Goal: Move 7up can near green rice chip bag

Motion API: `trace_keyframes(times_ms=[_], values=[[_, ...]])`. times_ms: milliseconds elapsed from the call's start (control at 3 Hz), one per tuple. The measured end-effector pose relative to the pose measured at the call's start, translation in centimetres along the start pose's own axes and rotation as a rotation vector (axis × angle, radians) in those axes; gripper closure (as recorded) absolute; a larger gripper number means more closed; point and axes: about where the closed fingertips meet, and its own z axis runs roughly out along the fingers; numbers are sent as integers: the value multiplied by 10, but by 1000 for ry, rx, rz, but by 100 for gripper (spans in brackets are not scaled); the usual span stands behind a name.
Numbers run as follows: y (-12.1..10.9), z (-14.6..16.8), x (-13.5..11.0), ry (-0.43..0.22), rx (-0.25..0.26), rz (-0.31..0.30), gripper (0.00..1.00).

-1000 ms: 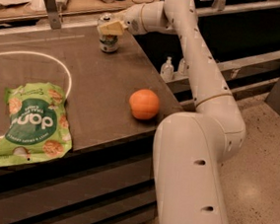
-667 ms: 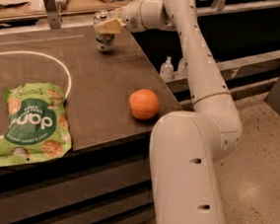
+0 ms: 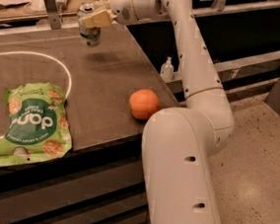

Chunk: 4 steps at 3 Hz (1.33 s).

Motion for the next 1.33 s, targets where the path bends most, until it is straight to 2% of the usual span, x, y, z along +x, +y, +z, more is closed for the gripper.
trace_keyframes(times_ms=[333,667,1000,1333], values=[[14,-29,4,54,14,101,100],[36,-89,-6,85,109,181,100],[46,-73,15,118,70,200,100],[60,-58,11,100,6,191,100]])
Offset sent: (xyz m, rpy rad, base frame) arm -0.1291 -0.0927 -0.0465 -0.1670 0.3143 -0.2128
